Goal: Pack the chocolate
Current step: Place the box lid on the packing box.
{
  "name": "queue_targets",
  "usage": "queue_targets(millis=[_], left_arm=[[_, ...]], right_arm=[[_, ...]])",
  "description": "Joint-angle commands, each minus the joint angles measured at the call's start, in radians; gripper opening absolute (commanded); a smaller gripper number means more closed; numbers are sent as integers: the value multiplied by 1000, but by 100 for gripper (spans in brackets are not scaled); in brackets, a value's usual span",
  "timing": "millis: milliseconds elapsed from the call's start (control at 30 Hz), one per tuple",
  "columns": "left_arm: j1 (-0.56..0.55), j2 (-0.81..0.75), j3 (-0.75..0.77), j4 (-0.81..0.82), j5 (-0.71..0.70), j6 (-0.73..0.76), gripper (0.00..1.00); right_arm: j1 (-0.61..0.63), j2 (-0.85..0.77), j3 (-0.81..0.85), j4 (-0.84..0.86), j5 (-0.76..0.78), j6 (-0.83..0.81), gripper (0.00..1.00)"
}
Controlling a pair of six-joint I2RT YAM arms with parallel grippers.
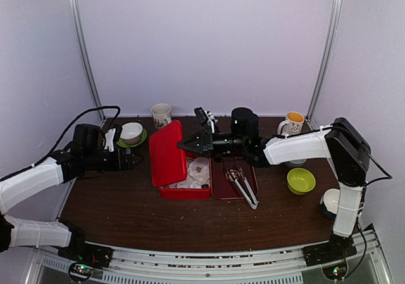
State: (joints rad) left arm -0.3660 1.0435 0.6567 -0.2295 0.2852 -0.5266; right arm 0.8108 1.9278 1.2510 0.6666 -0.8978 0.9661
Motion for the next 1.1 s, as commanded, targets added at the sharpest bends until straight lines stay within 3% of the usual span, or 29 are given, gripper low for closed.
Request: queue_targets(millis=[0,200,567,1067], left_arm=[[6,22,-30,91,48,-25,96],[6,59,-61,168,100,-46,95],[5,285,-101,395,271,-101,87],[4,351,-163,546,286,-143,91]], right_arm=[[-7,31,-32,79,15,30,0],[-19,29,-68,112,28,48,0],[-53,35,-119,142,40,57,4],[-100,70,-142,101,48,3,4]])
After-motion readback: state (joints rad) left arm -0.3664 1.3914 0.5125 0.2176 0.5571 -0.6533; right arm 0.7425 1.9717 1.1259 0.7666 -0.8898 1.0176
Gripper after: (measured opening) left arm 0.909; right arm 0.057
